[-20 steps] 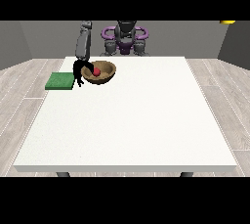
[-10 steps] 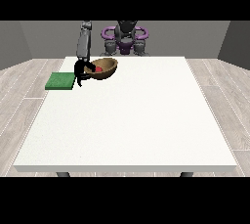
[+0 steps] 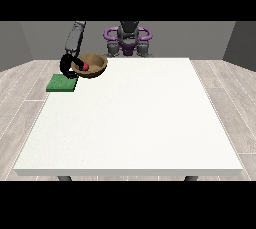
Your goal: Pick the cup and pour the ball into the bowl, then pick the bowl and place it on the pad
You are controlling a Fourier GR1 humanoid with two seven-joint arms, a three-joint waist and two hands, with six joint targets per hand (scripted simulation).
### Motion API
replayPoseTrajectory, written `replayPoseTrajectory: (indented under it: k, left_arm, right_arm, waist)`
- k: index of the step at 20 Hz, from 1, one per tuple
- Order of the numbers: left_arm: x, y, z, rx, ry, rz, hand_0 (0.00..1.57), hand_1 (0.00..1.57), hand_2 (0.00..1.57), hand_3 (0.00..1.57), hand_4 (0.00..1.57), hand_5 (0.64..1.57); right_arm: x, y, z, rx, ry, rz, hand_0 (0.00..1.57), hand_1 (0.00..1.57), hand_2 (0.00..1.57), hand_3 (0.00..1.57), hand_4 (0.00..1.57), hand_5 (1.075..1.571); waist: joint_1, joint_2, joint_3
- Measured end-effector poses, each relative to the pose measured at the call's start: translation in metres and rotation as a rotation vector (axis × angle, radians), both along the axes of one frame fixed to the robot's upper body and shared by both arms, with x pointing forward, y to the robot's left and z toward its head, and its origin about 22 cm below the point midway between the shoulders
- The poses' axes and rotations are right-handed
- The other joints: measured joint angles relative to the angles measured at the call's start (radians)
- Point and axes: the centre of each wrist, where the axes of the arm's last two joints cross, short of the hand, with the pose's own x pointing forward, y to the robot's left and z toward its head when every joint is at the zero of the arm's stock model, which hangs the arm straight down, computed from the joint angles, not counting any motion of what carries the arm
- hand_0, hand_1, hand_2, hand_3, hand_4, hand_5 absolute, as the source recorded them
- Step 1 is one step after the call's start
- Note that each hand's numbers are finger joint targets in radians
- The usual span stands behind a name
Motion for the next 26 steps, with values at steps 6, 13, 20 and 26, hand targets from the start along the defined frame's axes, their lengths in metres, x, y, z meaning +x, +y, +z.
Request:
replayPoseTrajectory:
  k: [6, 13, 20, 26]
  left_arm:
    - [-0.01, 0.019, -0.029, -0.003, 0.056, 0.055, 0.0, 0.0, 0.0, 0.0, 1.21, 1.543]
    - [-0.02, 0.038, -0.037, 0.001, 0.032, 0.087, 0.0, 0.0, 0.0, 0.0, 1.21, 1.551]
    - [-0.026, 0.049, -0.032, -0.001, -0.017, 0.093, 0.0, 0.0, 0.0, 0.0, 1.21, 1.551]
    - [-0.029, 0.054, -0.036, 0.003, -0.039, 0.089, 0.0, 0.0, 0.0, 0.0, 1.2, 1.555]
  right_arm:
    - [0.001, -0.072, 0.066, -0.134, 0.132, -0.023, 1.57, 1.57, 1.57, 0.57, 1.09, 1.564]
    - [0.017, -0.102, 0.12, -0.151, 0.12, -0.055, 1.57, 1.57, 1.57, 0.58, 1.09, 1.564]
    - [0.027, -0.106, 0.123, -0.119, 0.083, -0.062, 1.57, 1.57, 1.57, 0.49, 1.07, 1.567]
    - [0.038, -0.09, 0.101, -0.044, 0.067, -0.066, 1.57, 1.57, 1.57, 0.58, 1.01, 1.571]
  waist:
    - [-0.074, -0.045, -0.0026]
    - [-0.098, -0.017, -0.0018]
    - [-0.096, 0.046, -0.0013]
    - [-0.083, 0.069, -0.001]
